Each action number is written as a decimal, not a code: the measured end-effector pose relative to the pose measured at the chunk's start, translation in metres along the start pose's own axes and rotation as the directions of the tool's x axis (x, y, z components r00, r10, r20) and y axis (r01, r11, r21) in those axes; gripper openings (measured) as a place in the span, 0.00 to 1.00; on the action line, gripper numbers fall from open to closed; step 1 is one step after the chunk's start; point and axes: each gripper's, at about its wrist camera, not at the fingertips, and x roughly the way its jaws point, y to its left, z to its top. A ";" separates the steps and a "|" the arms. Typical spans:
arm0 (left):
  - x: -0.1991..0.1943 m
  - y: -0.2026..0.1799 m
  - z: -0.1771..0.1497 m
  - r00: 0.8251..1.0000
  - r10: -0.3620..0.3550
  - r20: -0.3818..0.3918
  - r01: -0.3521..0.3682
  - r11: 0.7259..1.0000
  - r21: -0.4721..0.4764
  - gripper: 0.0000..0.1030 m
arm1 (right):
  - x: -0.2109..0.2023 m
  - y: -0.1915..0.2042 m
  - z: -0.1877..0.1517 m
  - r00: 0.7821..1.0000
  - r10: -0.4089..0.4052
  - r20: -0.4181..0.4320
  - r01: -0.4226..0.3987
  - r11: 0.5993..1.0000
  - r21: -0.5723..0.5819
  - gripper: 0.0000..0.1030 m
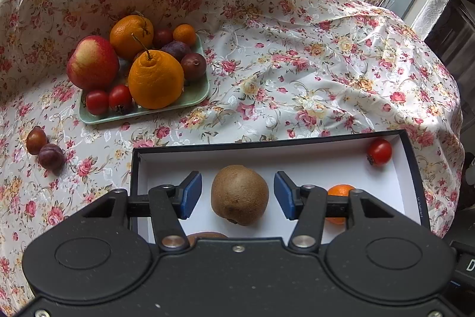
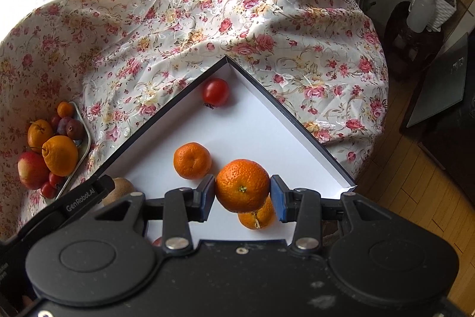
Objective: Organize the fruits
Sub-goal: 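Lower the kiwi into the box and open the left tool while the right releases the tangerine, then lift both open tools out of the box toward the two plums on the cloth, then move the left tool to a red plum while the right tool grasps a dark purple plum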
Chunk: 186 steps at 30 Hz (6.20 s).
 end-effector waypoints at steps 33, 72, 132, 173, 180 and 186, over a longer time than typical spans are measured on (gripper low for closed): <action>0.002 -0.008 -0.005 1.000 -0.002 -0.012 0.002 1.000 0.020 0.57 | 0.015 0.016 0.001 0.986 0.128 -0.105 -0.143 0.978 -0.151 0.42; -0.035 0.080 0.003 0.996 0.080 0.025 -0.077 0.993 -0.085 0.57 | -0.020 0.094 -0.029 0.986 0.029 0.164 0.008 0.975 -0.223 0.40; -0.086 0.294 -0.007 0.978 0.202 -0.050 -0.206 0.898 -0.389 0.57 | 0.039 0.265 -0.133 0.953 0.291 -0.080 -0.298 0.870 -0.392 0.42; -0.044 0.327 0.003 0.974 0.200 -0.109 -0.227 0.897 -0.379 0.57 | 0.070 0.332 -0.131 0.933 0.341 -0.111 -0.359 0.894 -0.268 0.37; -0.038 0.332 0.004 0.972 0.199 -0.122 -0.230 0.899 -0.372 0.57 | 0.088 0.343 -0.132 0.953 0.293 -0.073 -0.302 0.919 -0.253 0.37; -0.037 0.340 0.006 0.973 0.193 -0.125 -0.226 0.898 -0.378 0.57 | 0.100 0.351 -0.135 0.958 0.273 -0.088 -0.286 0.925 -0.251 0.37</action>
